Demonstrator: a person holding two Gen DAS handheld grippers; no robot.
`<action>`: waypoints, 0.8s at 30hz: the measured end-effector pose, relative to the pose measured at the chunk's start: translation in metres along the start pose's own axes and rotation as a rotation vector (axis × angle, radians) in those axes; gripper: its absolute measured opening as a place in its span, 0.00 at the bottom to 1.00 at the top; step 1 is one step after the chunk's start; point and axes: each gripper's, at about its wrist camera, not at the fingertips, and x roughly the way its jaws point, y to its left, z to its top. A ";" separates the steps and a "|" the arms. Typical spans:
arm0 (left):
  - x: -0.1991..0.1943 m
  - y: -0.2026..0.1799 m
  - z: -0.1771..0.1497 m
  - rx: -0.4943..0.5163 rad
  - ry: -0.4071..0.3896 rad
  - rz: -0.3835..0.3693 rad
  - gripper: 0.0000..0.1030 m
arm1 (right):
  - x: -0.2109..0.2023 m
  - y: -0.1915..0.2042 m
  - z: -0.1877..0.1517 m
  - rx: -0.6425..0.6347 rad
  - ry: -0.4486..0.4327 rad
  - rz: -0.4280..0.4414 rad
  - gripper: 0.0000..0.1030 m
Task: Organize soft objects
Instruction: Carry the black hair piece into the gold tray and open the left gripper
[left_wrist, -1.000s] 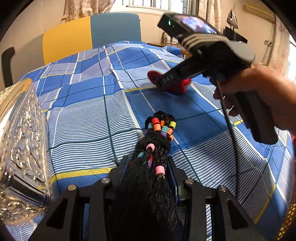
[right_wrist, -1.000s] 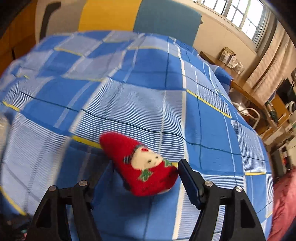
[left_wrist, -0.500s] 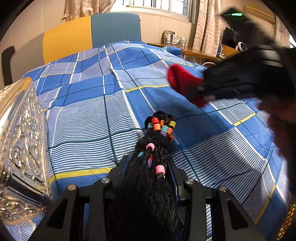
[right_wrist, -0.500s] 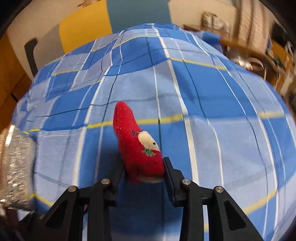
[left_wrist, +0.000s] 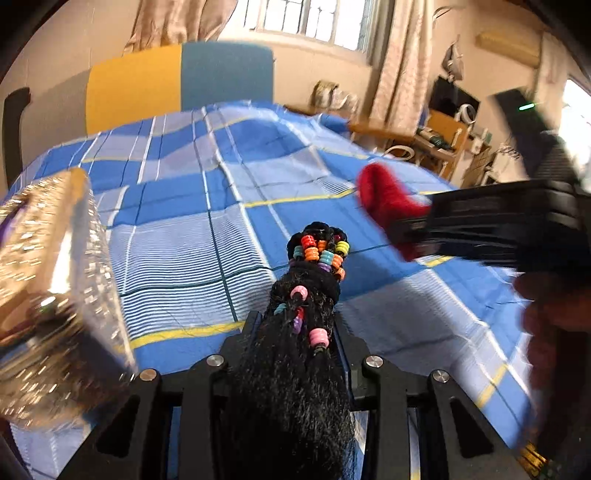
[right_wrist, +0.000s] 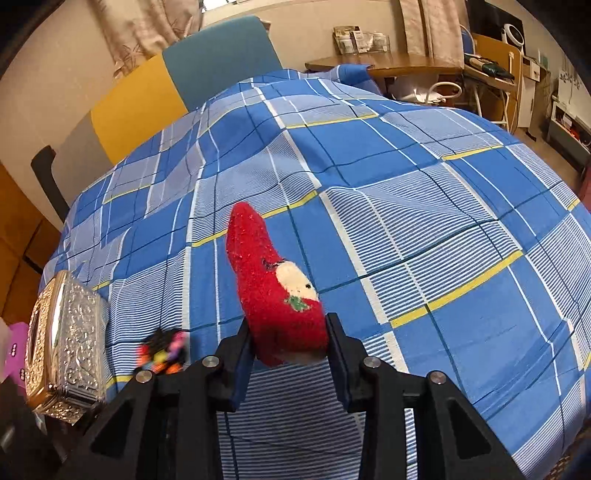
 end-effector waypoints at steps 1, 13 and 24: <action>-0.007 -0.001 -0.003 -0.001 -0.003 -0.006 0.35 | 0.002 -0.001 -0.001 0.018 0.013 0.037 0.35; -0.111 0.015 -0.054 -0.012 -0.062 -0.019 0.35 | 0.008 0.015 -0.011 -0.065 0.071 0.102 0.35; -0.205 0.084 -0.087 -0.081 -0.136 0.066 0.35 | 0.006 0.025 -0.015 -0.119 0.063 0.092 0.35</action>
